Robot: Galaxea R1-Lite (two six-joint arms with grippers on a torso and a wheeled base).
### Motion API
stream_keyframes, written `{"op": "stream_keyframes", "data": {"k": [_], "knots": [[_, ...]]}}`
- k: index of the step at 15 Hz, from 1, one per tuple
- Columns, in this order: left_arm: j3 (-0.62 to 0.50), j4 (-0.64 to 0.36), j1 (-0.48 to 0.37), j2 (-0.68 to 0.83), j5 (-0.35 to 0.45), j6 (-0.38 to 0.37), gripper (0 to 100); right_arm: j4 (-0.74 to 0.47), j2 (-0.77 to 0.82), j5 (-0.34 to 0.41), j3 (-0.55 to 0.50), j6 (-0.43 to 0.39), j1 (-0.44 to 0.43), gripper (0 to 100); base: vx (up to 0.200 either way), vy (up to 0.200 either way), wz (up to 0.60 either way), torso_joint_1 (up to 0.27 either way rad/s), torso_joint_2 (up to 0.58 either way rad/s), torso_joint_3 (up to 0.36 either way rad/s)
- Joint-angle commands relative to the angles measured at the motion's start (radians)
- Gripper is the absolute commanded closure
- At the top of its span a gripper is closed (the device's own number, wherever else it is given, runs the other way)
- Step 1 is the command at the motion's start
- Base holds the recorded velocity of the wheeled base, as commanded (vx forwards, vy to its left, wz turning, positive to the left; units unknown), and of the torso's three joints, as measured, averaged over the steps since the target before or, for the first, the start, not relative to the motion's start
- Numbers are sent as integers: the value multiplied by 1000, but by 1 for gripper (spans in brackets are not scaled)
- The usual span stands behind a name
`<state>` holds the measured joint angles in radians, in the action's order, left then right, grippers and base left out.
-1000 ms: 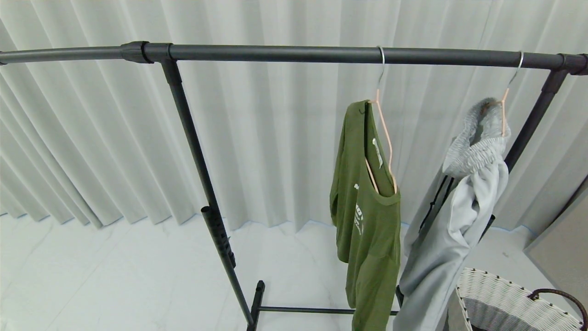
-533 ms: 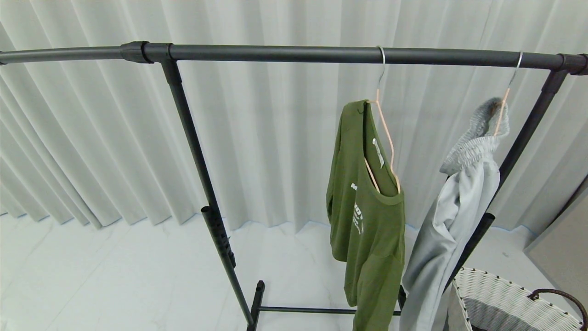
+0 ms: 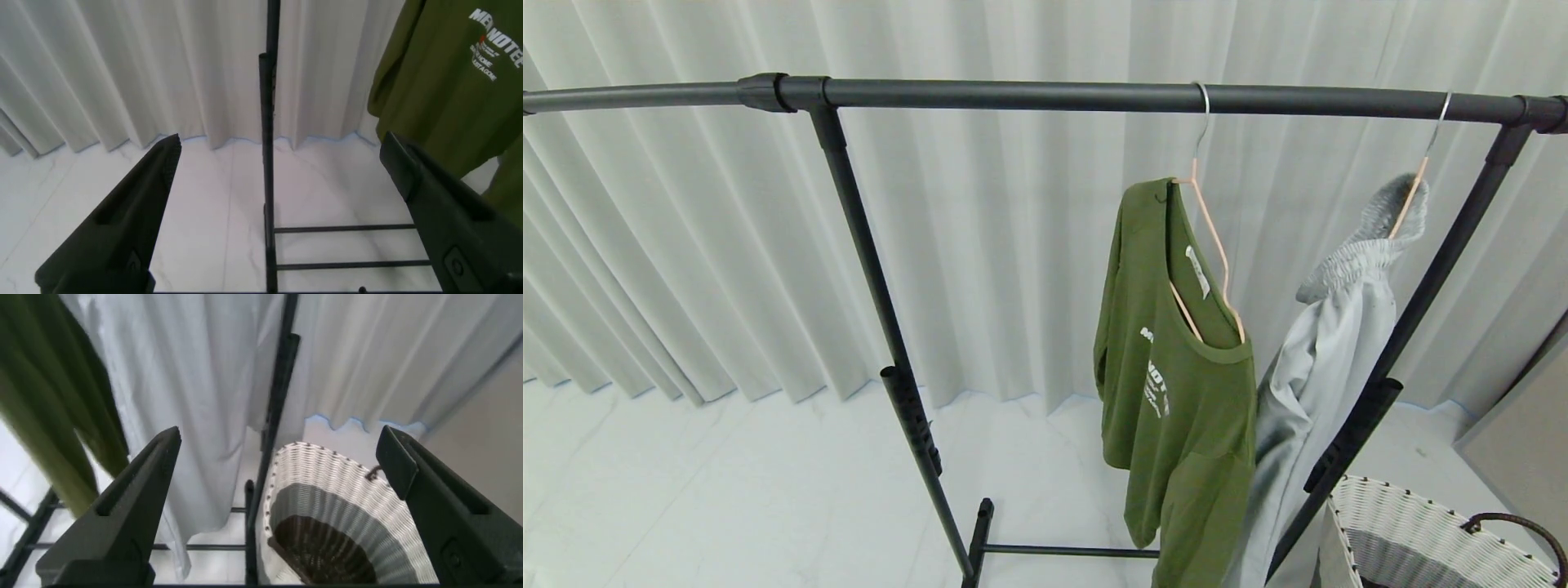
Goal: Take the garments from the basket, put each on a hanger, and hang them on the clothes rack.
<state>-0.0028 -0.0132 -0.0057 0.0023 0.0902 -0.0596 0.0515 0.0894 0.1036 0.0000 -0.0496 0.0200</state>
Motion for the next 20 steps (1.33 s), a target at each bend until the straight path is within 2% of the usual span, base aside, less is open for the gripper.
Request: {"op": "stream_keyframes", "data": {"k": [1, 2, 4, 5, 7, 9, 10, 20], "knots": [[0, 1, 0, -1, 0, 1, 0, 11, -23, -10, 0, -10, -54, 0, 0, 0, 0, 0, 0, 0], [0, 1, 0, -1, 0, 1, 0, 10, -86, -35, 0, 0, -22, 0, 0, 0, 0, 0, 0, 0], [0, -1, 0, -2, -1, 3, 0, 10, -89, -219, 0, 86, -18, 0, 0, 0, 0, 0, 0, 0], [0, -1, 0, -1, 0, 3, 0, -9, -89, -252, 0, 109, -18, 0, 0, 0, 0, 0, 0, 0], [0, -1, 0, -1, 0, 3, 0, -12, -89, -236, 0, 91, -18, 0, 0, 0, 0, 0, 0, 0], [0, -1, 0, -1, -1, 3, 0, -47, -88, -159, 0, 22, -20, 0, 0, 0, 0, 0, 0, 0], [0, -1, 0, -2, 0, 3, 0, -47, -86, -148, 0, 16, -20, 0, 0, 0, 0, 0, 0, 0], [0, -1, 0, -1, 0, 3, 0, -48, -89, -151, 0, 54, -20, 0, 0, 0, 0, 0, 0, 0]]}}
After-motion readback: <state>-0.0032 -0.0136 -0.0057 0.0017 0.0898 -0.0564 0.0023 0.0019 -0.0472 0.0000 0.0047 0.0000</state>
